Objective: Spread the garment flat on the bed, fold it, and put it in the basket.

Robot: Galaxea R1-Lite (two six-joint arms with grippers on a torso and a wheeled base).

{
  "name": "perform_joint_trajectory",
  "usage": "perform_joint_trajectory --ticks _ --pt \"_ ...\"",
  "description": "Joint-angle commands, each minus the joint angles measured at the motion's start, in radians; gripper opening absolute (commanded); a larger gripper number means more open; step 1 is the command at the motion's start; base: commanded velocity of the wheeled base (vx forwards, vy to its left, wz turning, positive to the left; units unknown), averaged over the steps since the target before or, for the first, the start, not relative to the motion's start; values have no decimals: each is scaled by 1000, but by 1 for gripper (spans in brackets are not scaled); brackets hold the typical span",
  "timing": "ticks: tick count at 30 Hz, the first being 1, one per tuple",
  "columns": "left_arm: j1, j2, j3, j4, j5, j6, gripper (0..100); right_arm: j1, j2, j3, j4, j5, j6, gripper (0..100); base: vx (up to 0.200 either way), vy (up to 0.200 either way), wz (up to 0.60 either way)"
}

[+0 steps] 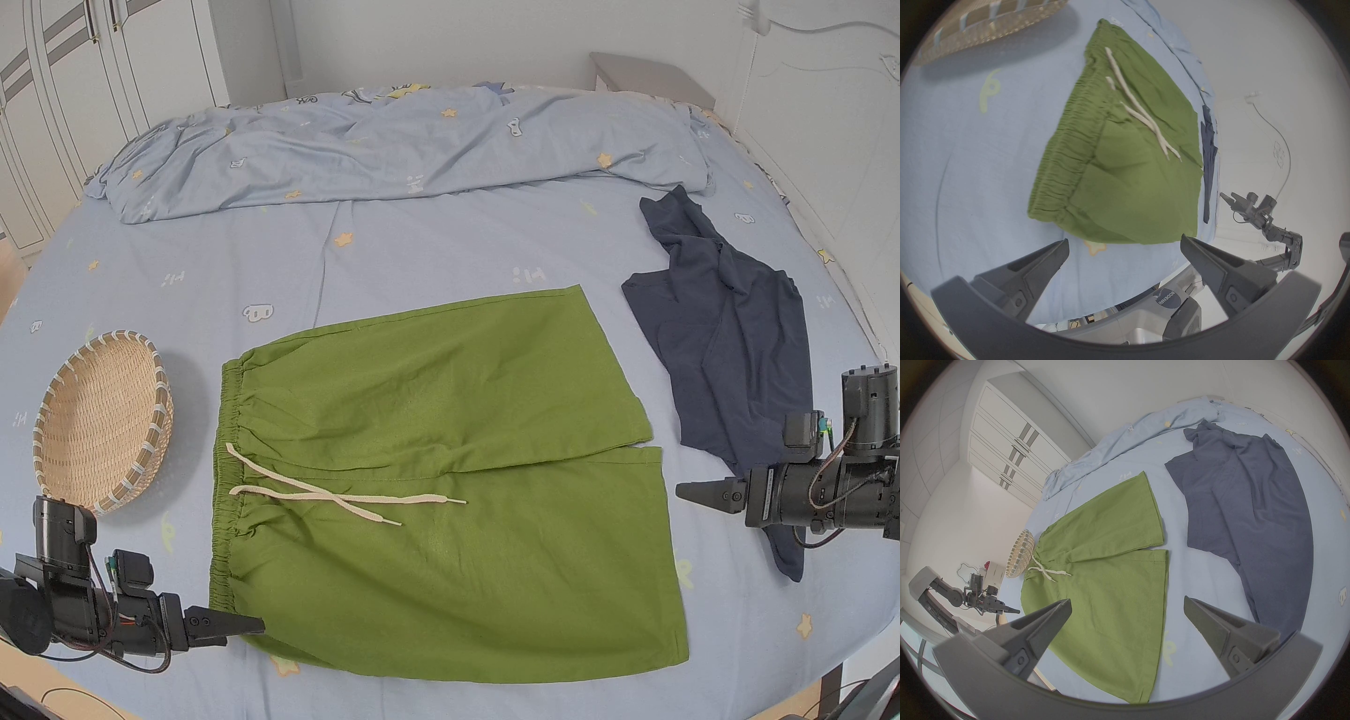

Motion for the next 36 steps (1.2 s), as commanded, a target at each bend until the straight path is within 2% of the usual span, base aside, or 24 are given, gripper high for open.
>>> perform_joint_trajectory --ticks 1,9,13,23,31,32,36 --pt "54 115 12 -10 -13 16 100 -5 -20 6 0 6 1 100 0 0 0" --pt "77 156 19 -24 -10 69 100 -4 -17 9 0 6 1 100 0 0 0" --pt "85 216 -2 -33 -9 71 100 -2 -17 8 -2 6 1 100 0 0 0" --pt "102 326 -42 -179 -12 60 100 -1 -14 12 0 6 3 100 0 0 0" --pt "105 317 -31 -202 -13 57 100 1 -11 12 0 6 3 100 0 0 0" --pt "105 317 -30 -203 -13 57 0 -1 -11 12 -2 6 3 100 0 0 0" --pt "116 311 -19 -225 -13 57 0 -1 -11 14 -2 6 3 100 0 0 0"
